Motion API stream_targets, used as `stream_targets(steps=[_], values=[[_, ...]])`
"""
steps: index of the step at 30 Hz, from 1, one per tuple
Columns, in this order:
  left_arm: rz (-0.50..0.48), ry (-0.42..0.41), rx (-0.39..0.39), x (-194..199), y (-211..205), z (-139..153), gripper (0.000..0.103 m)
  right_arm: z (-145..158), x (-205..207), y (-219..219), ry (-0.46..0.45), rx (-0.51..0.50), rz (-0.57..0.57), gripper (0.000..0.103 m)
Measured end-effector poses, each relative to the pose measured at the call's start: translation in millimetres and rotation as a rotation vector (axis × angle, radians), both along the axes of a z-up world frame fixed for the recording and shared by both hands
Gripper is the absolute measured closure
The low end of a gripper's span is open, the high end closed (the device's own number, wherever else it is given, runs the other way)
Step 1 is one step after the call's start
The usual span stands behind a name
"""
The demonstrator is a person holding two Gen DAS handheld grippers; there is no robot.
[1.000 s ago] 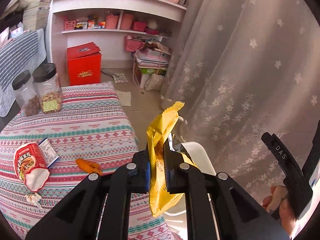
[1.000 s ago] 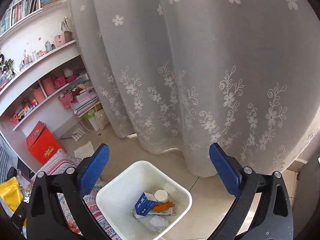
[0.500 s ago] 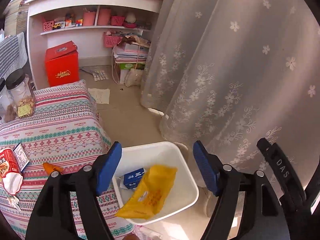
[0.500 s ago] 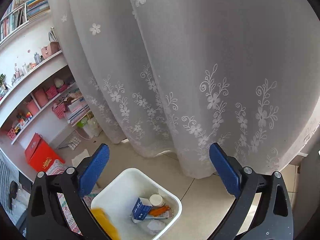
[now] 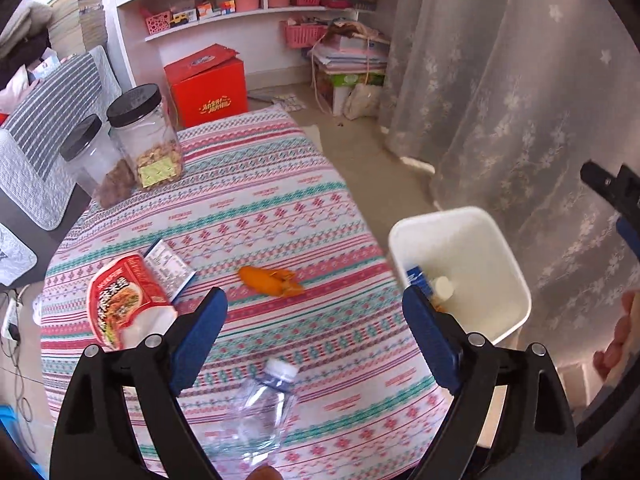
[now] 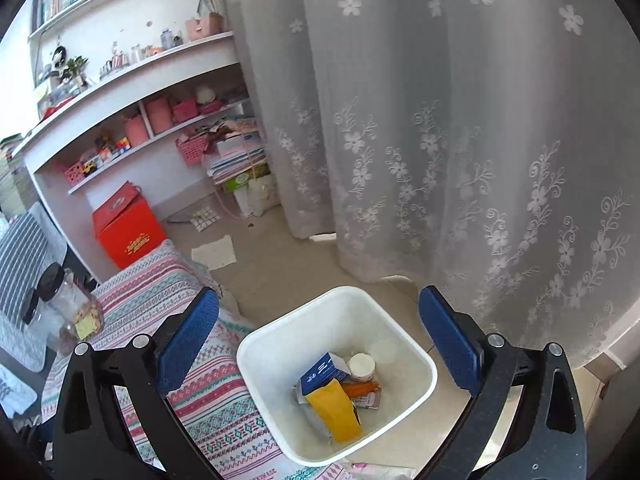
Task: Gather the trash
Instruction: 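Grasp the plastic water bottle with the right tool while the left tool grasps the tissue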
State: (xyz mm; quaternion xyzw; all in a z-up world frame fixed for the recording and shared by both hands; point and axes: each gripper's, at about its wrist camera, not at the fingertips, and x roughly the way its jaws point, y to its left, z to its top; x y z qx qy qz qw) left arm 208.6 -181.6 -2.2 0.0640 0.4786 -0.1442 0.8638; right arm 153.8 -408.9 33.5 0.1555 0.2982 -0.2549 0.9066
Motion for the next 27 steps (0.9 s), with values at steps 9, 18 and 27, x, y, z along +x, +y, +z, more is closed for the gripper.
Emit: stream_targets(steps=[9,18,27], values=[[0.006,0.275,0.200,-3.0,90.1,-62.5,0.016,-3.7,19.8,32.1,0.036,0.035,0.095,0.007],[0.289,0.404,0.108,-4.0,182.0,-111.8,0.016,-8.3,36.2,69.5,0.065,0.042,0.184,0.007],[0.441,0.418,-0.075,4.8,223.1,-140.1,0.018,-19.8,45.6,96.5,0.126,0.014,0.256,0.007]])
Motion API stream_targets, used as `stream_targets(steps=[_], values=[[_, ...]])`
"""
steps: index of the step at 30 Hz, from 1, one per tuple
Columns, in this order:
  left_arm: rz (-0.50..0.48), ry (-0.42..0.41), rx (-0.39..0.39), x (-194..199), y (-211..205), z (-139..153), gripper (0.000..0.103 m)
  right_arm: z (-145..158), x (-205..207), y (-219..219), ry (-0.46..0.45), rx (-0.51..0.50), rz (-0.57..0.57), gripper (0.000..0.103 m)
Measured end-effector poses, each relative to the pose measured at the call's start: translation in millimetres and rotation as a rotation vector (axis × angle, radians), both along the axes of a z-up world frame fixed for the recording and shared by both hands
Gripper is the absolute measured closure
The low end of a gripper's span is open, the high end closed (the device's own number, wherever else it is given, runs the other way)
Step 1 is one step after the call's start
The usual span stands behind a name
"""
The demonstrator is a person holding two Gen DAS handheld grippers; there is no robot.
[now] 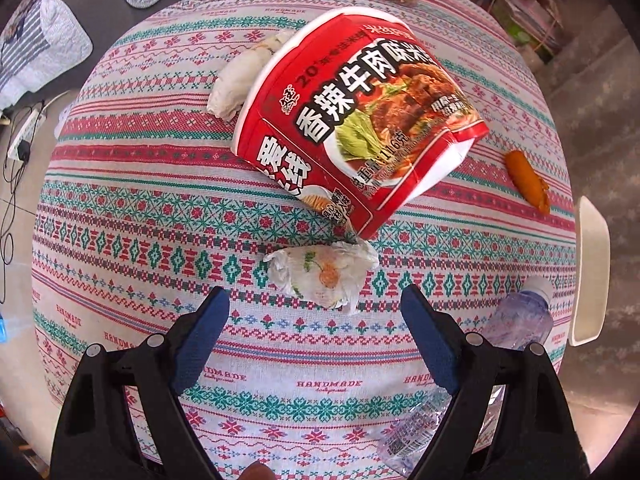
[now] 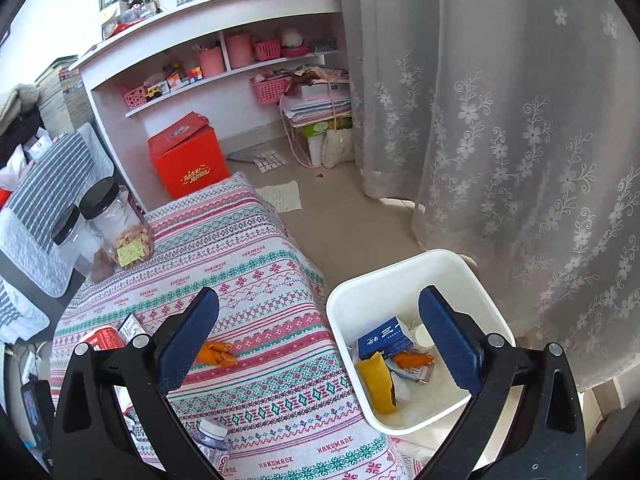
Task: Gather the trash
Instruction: 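Grasp the plastic water bottle with the right tool while the left tool grasps the tissue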
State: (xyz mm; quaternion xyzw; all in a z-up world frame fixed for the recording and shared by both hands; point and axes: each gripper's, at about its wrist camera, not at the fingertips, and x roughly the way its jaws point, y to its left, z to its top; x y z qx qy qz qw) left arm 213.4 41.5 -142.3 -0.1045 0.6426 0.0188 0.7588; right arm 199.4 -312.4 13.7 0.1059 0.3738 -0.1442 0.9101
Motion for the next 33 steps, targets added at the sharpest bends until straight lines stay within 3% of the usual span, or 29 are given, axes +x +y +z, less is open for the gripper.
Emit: stream_targets(steps=[5,8,9,11,16,24,30,33], values=[[0.088,0.024,-0.085,3.6,9.4,-14.1,0.029,-17.4,3.6,12.6,0.085,0.069,0.057,0.007],[0.081,0.013,-0.043,3.9,5.6,-14.1,0.040,-34.6,2.0,24.6,0.165,0.148,0.115,0.007],[0.073,0.009,-0.027,4.7,2.3,-12.3,0.053,-42.0,1.1,30.3,0.198,0.179,0.139,0.007],[0.069,0.003,-0.040,2.4,3.1,-9.4,0.057,-58.5,-1.8,42.7,0.270,0.245,0.184,0.007],[0.019,-0.033,-0.053,-16.1,5.1,15.5,0.058,-102.2,-12.4,75.5,0.432,0.367,0.237,0.007],[-0.082,-0.229,-0.017,-47.3,5.4,82.2,0.058,-143.0,-22.0,115.9,0.560,0.478,0.260,0.007],[-0.057,-0.255,-0.032,-35.1,8.9,90.7,0.058,-161.3,-19.5,128.6,0.590,0.482,0.239,0.007],[-0.039,-0.261,-0.039,-32.8,13.5,91.1,0.058,-169.2,-16.3,132.9,0.604,0.505,0.230,0.013]])
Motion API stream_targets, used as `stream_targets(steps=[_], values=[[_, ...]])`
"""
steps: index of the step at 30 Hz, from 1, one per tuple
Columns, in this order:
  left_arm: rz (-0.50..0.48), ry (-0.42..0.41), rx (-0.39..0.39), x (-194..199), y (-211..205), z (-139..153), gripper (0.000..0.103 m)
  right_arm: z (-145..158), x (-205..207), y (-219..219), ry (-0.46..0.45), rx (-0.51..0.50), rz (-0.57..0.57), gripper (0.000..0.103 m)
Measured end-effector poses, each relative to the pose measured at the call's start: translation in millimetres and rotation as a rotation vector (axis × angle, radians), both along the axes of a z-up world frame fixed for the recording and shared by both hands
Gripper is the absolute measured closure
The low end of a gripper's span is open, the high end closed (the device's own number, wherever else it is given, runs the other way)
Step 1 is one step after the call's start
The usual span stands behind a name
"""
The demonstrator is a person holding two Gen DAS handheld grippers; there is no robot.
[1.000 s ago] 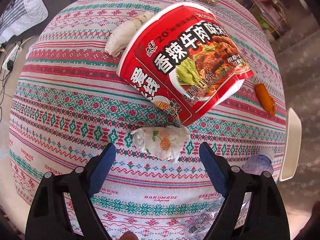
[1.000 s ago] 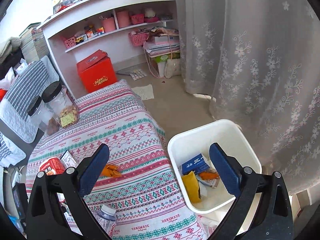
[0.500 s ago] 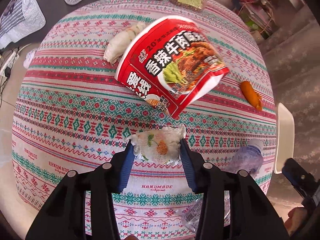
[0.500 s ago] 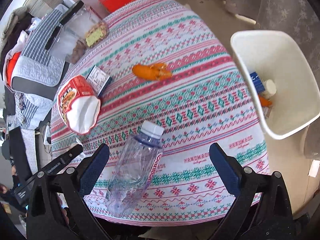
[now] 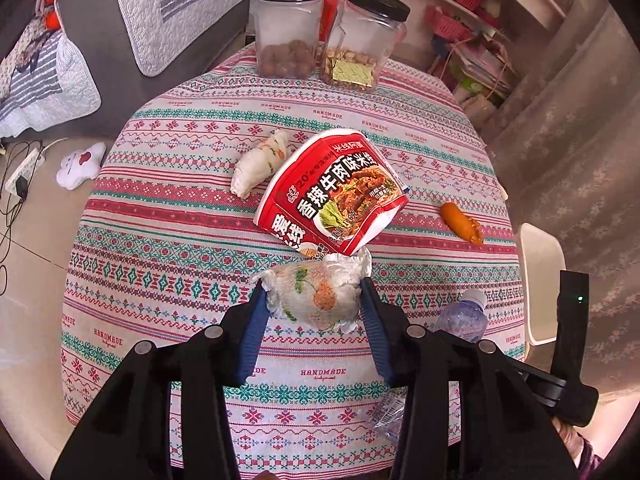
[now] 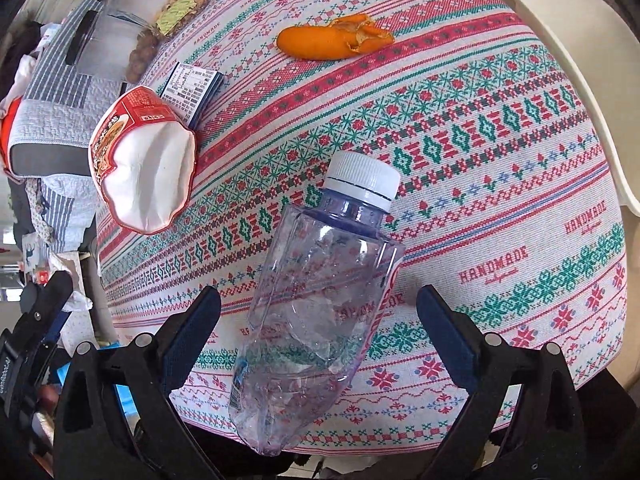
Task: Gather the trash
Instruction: 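Grasp the plastic water bottle with the right tool while the left tool grasps the tissue, then carry the water bottle over the white bin and open the right tool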
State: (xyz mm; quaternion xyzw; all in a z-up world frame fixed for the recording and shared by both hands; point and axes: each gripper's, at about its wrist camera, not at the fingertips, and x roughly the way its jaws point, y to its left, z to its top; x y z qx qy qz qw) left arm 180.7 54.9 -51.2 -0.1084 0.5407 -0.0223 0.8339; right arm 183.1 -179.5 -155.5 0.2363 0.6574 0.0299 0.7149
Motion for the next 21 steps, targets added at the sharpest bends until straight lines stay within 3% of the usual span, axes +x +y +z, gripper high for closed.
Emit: stream_targets(steps=[2,4,8,14,21], values=[[0.010,-0.007,0.000,0.0,3.1,1.4,0.058,-3.7,2.5,4.6,0.007,-0.007,0.012,0.031],[0.020,-0.013,0.000,-0.6,6.6,1.0,0.058,-0.9,4.1,7.8,-0.019,-0.034,0.015,0.039],[0.046,-0.019,-0.013,-0.2,17.1,0.5,0.058,7.5,14.6,17.4,-0.062,0.011,0.016,0.041],[0.092,-0.050,-0.044,1.4,34.9,6.9,0.058,43.5,25.1,24.5,-0.186,0.013,0.026,0.041],[0.124,-0.135,-0.050,1.8,42.6,24.5,0.058,105.1,30.2,10.4,-0.433,-0.067,0.028,0.041]])
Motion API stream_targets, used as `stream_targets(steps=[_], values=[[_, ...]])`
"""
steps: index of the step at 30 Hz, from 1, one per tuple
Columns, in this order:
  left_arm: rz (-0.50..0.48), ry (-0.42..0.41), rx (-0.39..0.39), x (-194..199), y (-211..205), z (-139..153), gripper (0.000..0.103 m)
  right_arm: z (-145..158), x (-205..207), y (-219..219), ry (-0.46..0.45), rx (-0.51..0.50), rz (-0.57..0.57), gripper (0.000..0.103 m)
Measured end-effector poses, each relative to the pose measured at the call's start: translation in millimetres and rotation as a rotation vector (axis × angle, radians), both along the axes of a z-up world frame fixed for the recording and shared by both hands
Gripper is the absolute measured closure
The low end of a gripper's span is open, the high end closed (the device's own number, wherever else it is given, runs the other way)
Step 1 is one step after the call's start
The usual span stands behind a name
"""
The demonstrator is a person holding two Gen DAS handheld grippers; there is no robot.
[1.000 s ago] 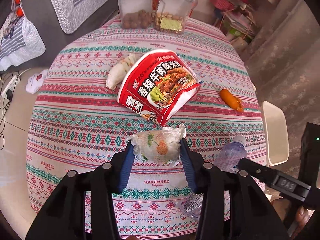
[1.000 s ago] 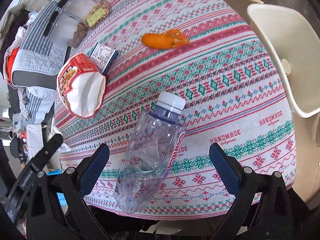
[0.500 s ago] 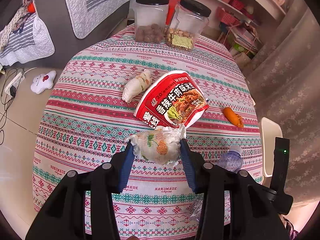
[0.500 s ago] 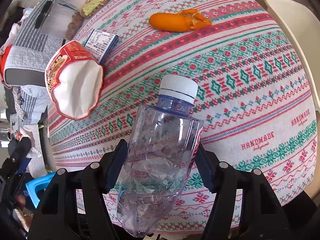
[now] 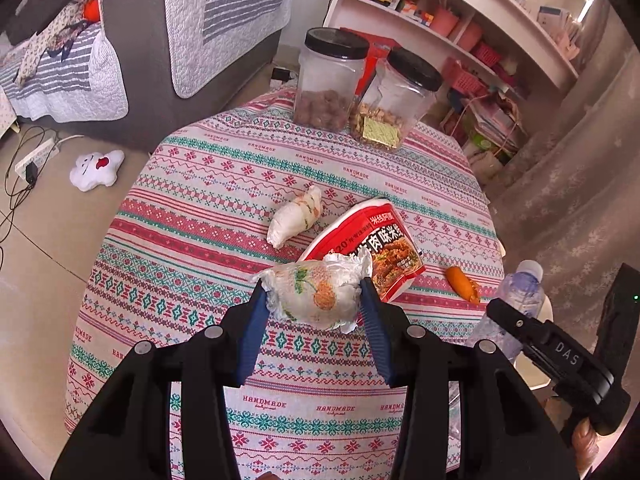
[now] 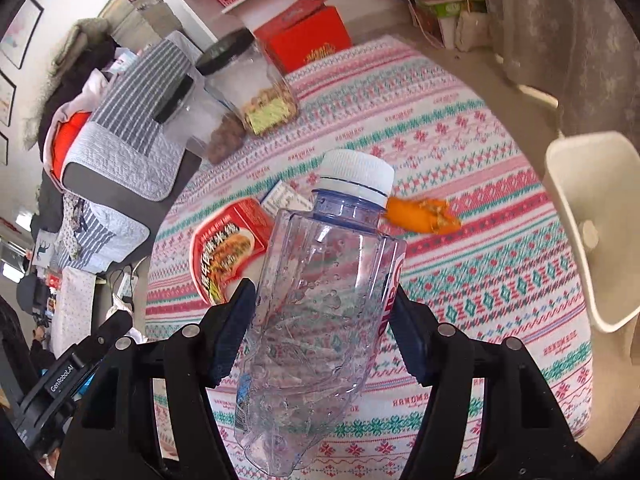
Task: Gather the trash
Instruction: 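Carry the water bottle over the white bin and open the right tool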
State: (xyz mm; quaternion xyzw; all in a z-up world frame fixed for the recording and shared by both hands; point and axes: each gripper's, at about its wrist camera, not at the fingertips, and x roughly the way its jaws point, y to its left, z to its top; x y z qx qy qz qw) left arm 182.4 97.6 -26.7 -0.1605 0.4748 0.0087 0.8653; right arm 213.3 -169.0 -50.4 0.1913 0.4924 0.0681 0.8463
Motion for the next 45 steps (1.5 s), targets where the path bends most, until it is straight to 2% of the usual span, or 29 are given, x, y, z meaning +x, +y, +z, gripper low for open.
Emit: stream_targets(steps=[3,11,16,22,34,42,45], values=[[0.016,-0.065,0.028,-2.4,-2.1,12.3,0.058,20.5,5.3,-0.5,-0.116,-0.059,-0.013,0.041],[0.040,-0.237,0.077,-11.0,-11.8,43.4,0.058,64.9,-14.8,-14.1,-0.384,-0.203,-0.054,0.040],[0.040,-0.287,0.093,-12.1,-21.3,51.3,0.058,78.5,-22.4,-25.9,-0.473,-0.267,-0.102,0.040],[0.023,-0.304,0.106,-10.1,-35.0,52.8,0.058,89.2,-31.7,-44.2,-0.550,-0.375,-0.178,0.040],[-0.013,-0.310,0.097,-3.9,-62.4,49.6,0.058,89.3,-37.3,-112.6,-0.518,-0.485,-0.356,0.040],[-0.055,-0.305,0.088,2.4,-90.2,44.1,0.058,69.0,-33.7,-155.4,-0.386,-0.557,-0.444,0.039],[-0.074,-0.306,0.081,6.0,-104.7,43.0,0.058,65.1,-35.4,-167.2,-0.361,-0.571,-0.468,0.034]])
